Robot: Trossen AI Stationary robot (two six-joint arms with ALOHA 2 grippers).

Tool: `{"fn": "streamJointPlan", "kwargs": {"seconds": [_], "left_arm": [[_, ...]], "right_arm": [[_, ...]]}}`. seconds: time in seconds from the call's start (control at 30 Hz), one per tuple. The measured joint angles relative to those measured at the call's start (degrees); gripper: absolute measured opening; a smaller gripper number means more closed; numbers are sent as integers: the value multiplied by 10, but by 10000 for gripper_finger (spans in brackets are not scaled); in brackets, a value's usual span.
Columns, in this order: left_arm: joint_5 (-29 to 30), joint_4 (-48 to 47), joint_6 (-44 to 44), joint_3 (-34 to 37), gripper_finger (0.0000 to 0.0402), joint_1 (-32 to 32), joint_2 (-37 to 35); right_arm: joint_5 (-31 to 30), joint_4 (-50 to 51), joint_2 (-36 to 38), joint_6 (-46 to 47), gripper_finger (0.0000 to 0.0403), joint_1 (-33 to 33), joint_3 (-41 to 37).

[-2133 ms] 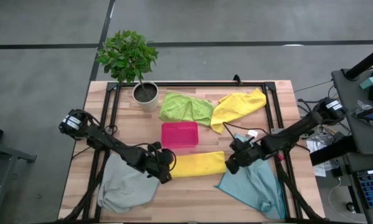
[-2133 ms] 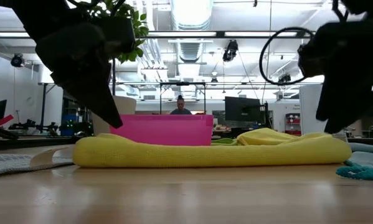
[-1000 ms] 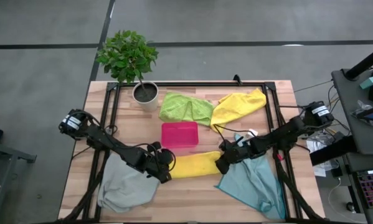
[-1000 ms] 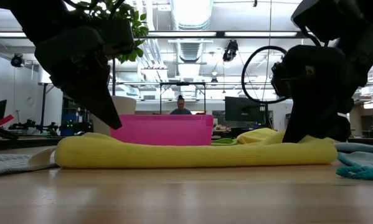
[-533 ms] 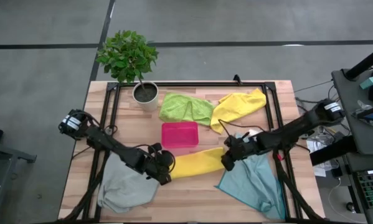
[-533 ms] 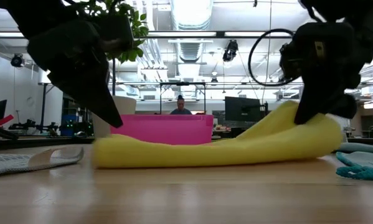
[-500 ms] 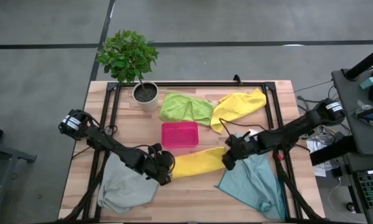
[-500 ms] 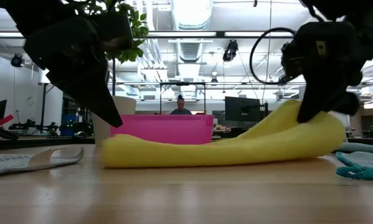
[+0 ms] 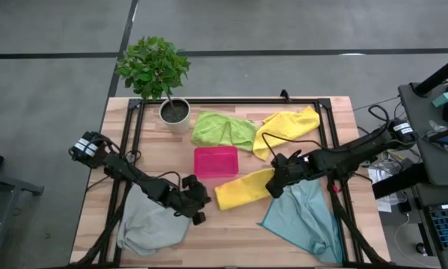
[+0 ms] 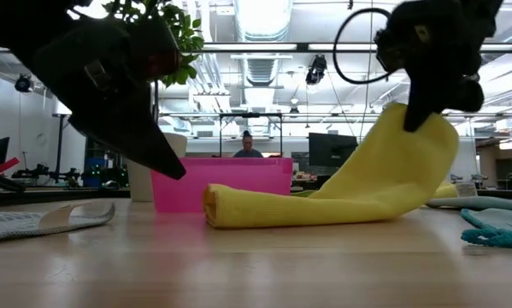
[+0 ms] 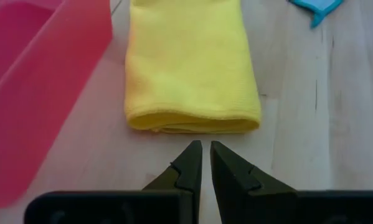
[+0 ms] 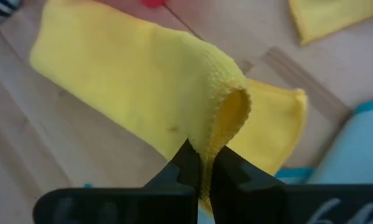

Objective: Fold microfiber towels
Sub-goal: Fold the bottom yellow microfiber cloth

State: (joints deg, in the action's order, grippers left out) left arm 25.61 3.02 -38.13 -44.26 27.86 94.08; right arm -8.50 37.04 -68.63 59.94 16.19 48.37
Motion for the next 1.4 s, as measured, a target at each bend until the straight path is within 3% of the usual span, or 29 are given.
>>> {"fn": "streamJointPlan", "kwargs": {"seconds": [0.7,1.4], "left_arm": [[24,131,11,11,19,0,110],[51,171,59,17,19,-5,118]], "right_arm": [[15,0,-191,-71,9,-3,175],[30,-28,-347,-122,9,-12,321]]}}
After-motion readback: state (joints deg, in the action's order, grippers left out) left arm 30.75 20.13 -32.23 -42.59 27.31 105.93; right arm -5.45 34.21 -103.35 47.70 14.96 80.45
